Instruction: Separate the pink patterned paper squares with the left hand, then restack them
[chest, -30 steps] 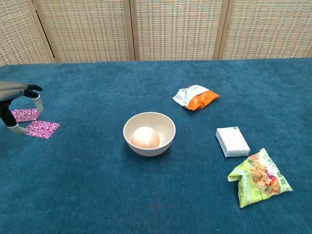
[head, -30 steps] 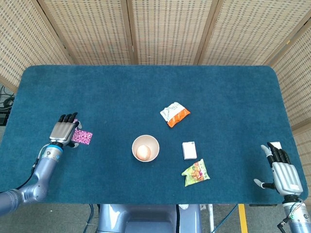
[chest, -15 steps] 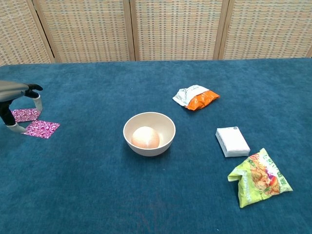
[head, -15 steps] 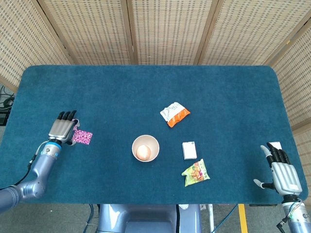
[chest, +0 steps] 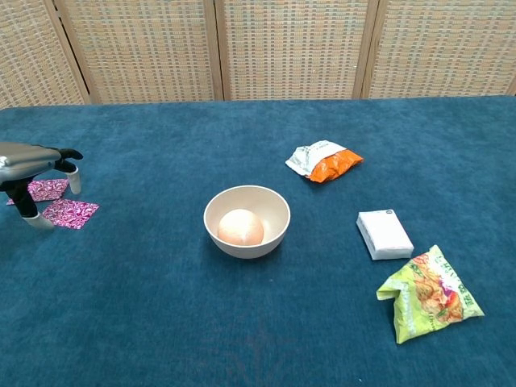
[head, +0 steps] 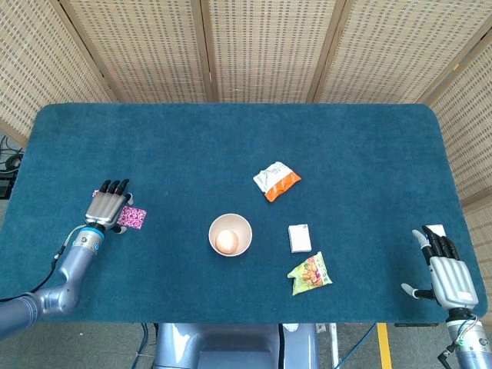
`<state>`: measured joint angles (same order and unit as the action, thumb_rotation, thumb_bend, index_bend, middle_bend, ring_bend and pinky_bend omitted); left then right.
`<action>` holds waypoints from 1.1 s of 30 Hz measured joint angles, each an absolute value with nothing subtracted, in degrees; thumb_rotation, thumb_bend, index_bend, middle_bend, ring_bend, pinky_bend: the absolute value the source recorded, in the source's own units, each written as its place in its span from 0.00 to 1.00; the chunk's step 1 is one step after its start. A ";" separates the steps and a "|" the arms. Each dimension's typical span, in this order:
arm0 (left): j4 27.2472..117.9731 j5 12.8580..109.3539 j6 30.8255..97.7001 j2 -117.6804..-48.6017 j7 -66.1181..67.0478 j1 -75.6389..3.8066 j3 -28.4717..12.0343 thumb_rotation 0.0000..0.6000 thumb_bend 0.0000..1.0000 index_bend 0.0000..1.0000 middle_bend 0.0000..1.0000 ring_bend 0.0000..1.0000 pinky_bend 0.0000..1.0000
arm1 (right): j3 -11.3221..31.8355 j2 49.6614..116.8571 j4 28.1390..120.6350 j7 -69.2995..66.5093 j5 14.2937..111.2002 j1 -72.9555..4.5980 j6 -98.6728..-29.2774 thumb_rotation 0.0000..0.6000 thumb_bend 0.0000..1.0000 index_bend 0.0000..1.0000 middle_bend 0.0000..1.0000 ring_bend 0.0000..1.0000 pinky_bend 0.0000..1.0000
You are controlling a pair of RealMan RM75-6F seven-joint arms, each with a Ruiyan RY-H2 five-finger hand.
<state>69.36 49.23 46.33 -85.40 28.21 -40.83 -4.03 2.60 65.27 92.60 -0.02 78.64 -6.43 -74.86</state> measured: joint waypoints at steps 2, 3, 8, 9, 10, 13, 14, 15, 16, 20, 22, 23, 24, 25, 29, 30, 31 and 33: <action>69.05 48.82 46.33 -85.75 28.44 -40.89 -4.07 1.00 0.18 0.32 0.00 0.00 0.00 | 2.58 65.24 92.63 -0.01 78.63 -6.42 -74.83 1.00 0.10 0.00 0.00 0.00 0.00; 68.91 48.72 46.33 -85.89 28.51 -40.90 -4.08 1.00 0.18 0.32 0.00 0.00 0.00 | 2.58 65.23 92.63 -0.01 78.64 -6.42 -74.82 1.00 0.10 0.00 0.00 0.00 0.00; 68.03 48.06 46.34 -86.90 28.98 -41.01 -4.15 1.00 0.18 0.32 0.00 0.00 0.00 | 2.63 65.20 92.64 0.00 78.56 -6.46 -74.76 1.00 0.10 0.00 0.00 0.00 0.00; 67.94 47.98 46.36 -87.02 29.09 -41.05 -4.16 1.00 0.18 0.32 0.00 0.00 0.00 | 2.62 65.20 92.64 -0.01 78.56 -6.46 -74.75 1.00 0.10 0.00 0.00 0.00 0.00; 67.90 47.93 46.38 -87.08 29.15 -41.07 -4.16 1.00 0.18 0.32 0.00 0.00 0.00 | 2.61 65.20 92.63 -0.03 78.58 -6.45 -74.76 1.00 0.10 0.00 0.00 0.00 0.00; 67.71 47.64 46.45 -87.45 29.40 -41.17 -4.29 1.00 0.18 0.32 0.00 0.00 0.00 | 2.62 65.23 92.58 -0.08 78.51 -6.47 -74.67 1.00 0.10 0.00 0.00 0.00 0.00; 67.60 47.52 46.51 -87.64 29.40 -41.20 -4.39 1.00 0.18 0.32 0.00 0.00 0.00 | 2.62 65.22 92.58 -0.09 78.51 -6.47 -74.68 1.00 0.10 0.00 0.00 0.00 0.00; 67.53 47.44 46.55 -87.76 29.39 -41.21 -4.46 1.00 0.19 0.32 0.00 0.00 0.00 | 2.62 65.21 92.59 -0.11 78.53 -6.46 -74.69 1.00 0.10 0.00 0.00 0.00 0.00; 67.54 47.39 46.57 -87.81 29.39 -41.21 -4.49 1.00 0.19 0.32 0.00 0.00 0.00 | 2.63 65.19 92.59 -0.14 78.54 -6.45 -74.72 1.00 0.10 0.00 0.00 0.00 0.00; 67.53 47.33 46.74 -88.00 29.60 -41.23 -4.50 1.00 0.20 0.32 0.00 0.00 0.00 | 2.62 65.15 92.61 -0.16 78.49 -6.46 -74.66 1.00 0.10 0.00 0.00 0.00 0.00; 67.60 47.25 46.77 -88.02 29.61 -41.21 -4.53 1.00 0.20 0.34 0.00 0.00 0.00 | 2.63 65.11 92.66 -0.19 78.49 -6.46 -74.64 1.00 0.10 0.00 0.00 0.00 0.00; 67.65 47.25 46.80 -88.01 29.64 -41.21 -4.54 1.00 0.20 0.35 0.00 0.00 0.00 | 2.62 65.11 92.67 -0.19 78.53 -6.46 -74.67 1.00 0.10 0.00 0.00 0.00 0.00; 67.69 47.25 46.80 -88.02 29.64 -41.19 -4.54 1.00 0.20 0.35 0.00 0.00 0.00 | 2.62 65.11 92.67 -0.19 78.56 -6.45 -74.69 1.00 0.10 0.00 0.00 0.00 0.00; 67.71 47.23 46.79 -88.03 29.64 -41.16 -4.51 1.00 0.20 0.36 0.00 0.00 0.00 | 2.60 65.10 92.68 -0.22 78.58 -6.44 -74.70 1.00 0.10 0.00 0.00 0.00 0.00; 67.75 47.29 46.77 -88.04 29.58 -41.05 -4.41 1.00 0.21 0.38 0.00 0.00 0.00 | 2.59 65.06 92.75 -0.25 78.60 -6.43 -74.71 1.00 0.10 0.00 0.00 0.00 0.00; 67.77 47.34 46.79 -88.02 29.56 -41.02 -4.38 1.00 0.21 0.38 0.00 0.00 0.00 | 2.59 65.05 92.76 -0.27 78.61 -6.42 -74.72 1.00 0.10 0.00 0.00 0.00 0.00; 67.76 47.38 46.83 -88.01 29.54 -40.99 -4.37 1.00 0.21 0.39 0.00 0.00 0.00 | 2.58 65.04 92.76 -0.25 78.61 -6.42 -74.71 1.00 0.10 0.00 0.00 0.00 0.00; 67.77 47.42 46.87 -87.99 29.39 -40.92 -4.40 1.00 0.21 0.39 0.00 0.00 0.00 | 2.56 65.04 92.74 -0.21 78.61 -6.43 -74.67 1.00 0.10 0.00 0.00 0.00 0.00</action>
